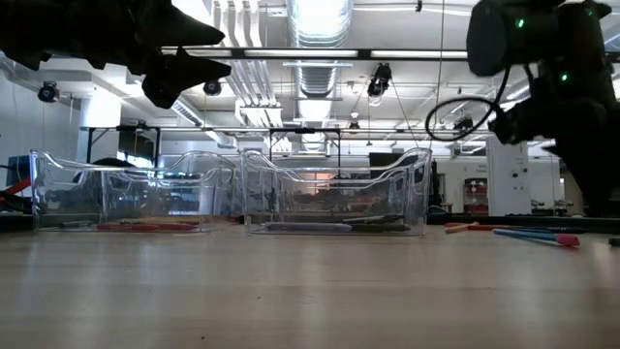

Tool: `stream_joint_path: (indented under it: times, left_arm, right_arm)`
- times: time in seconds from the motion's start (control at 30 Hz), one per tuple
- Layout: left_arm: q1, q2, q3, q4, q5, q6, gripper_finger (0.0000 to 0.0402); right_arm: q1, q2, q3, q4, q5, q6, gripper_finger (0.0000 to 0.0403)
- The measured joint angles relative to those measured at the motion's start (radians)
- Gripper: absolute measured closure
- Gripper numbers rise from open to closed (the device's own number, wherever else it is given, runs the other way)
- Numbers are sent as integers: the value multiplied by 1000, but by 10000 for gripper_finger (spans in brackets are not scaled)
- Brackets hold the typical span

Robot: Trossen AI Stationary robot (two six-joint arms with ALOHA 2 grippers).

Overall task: Sort crayons/erasers/pens/pencils in bins
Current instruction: Put the gray crayon into the bottom left transparent bin

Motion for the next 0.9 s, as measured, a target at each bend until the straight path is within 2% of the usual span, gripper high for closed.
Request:
stream_joint_path:
  times: [0.1,0.23,0.37,0.5,0.7,0.8,0.9]
  left_arm:
    - [0,0,0,-1,0,0,155]
    - [0,0,0,-7,0,0,155]
    - [0,0,0,-6,0,-1,155]
    - [0,0,0,-6,0,-1,155]
    - [0,0,0,-6,0,-1,155]
    - [0,0,0,-7,0,-1,155]
    - [1,0,0,-7,0,-1,155]
  right_arm:
    - [8,-71,0,0,9,0,374]
    - [24,-138,0,0,32,-162,374]
    - [28,-153,0,8,30,-207,360]
    - [27,-119,-1,9,23,-296,312]
    - [27,-37,15,8,35,-521,221]
    - [27,23,35,7,77,-588,194]
    - [22,94,46,-1,87,-643,185]
